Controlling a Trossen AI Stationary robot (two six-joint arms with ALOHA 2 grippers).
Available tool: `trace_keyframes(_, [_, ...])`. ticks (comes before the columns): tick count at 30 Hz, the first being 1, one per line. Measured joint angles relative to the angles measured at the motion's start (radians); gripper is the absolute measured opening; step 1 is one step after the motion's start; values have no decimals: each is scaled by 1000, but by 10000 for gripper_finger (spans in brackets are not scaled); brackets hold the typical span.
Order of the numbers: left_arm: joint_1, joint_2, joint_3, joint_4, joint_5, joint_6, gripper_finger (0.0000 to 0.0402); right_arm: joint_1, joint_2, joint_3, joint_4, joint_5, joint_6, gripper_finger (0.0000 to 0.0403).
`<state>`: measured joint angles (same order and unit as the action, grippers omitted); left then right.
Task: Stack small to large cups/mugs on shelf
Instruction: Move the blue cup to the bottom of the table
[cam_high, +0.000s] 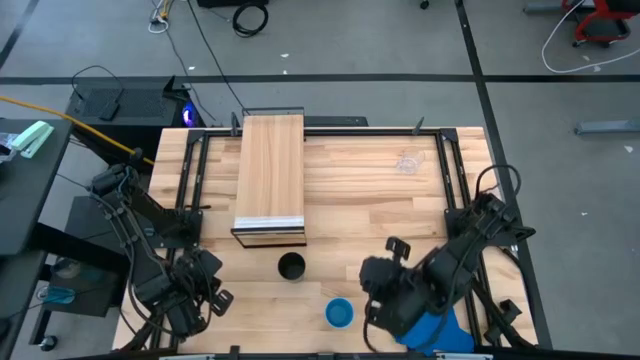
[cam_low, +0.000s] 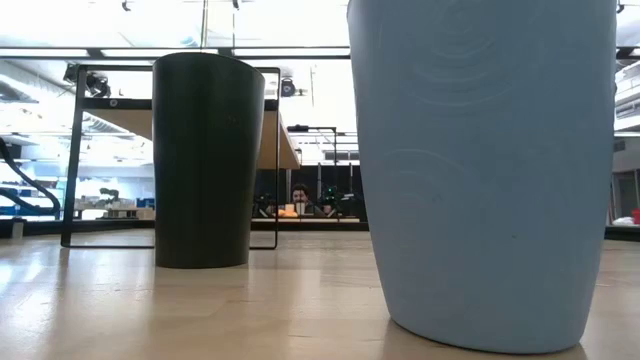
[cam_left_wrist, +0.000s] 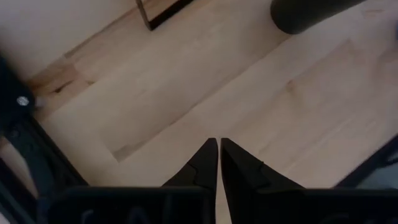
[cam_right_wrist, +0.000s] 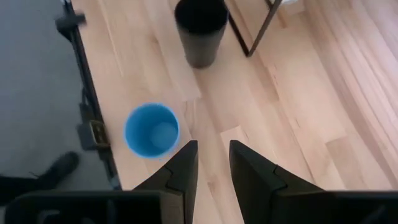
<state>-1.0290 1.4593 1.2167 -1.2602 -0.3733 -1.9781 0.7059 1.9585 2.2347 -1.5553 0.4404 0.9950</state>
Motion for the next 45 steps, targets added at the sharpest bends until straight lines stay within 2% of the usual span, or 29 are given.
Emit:
trace_keyframes(4, [0, 0, 0, 60, 1, 8, 34, -1, 2, -75, -1, -19, 33, 99])
trace_keyframes(10, [0, 11, 0, 144, -7, -28, 35, -22, -1, -182, 36, -148, -21, 99])
trace_keyframes(18, [-2, 44, 0, 217, 26, -51, 61, -42, -1, -296, 378, -295, -104, 110])
trace_keyframes(28, [-3, 156, 0, 217, 62, 148, 118, -129, -2, -394, 414, -309, 71, 149])
trace_keyframes(37, [-3, 222, 0, 232, 75, 125, 134, -154, -2, -506, 496, -363, 83, 149])
trace_keyframes(45, [-3, 229, 0, 265, 79, 108, 131, -153, -2, -548, 581, -373, 79, 149])
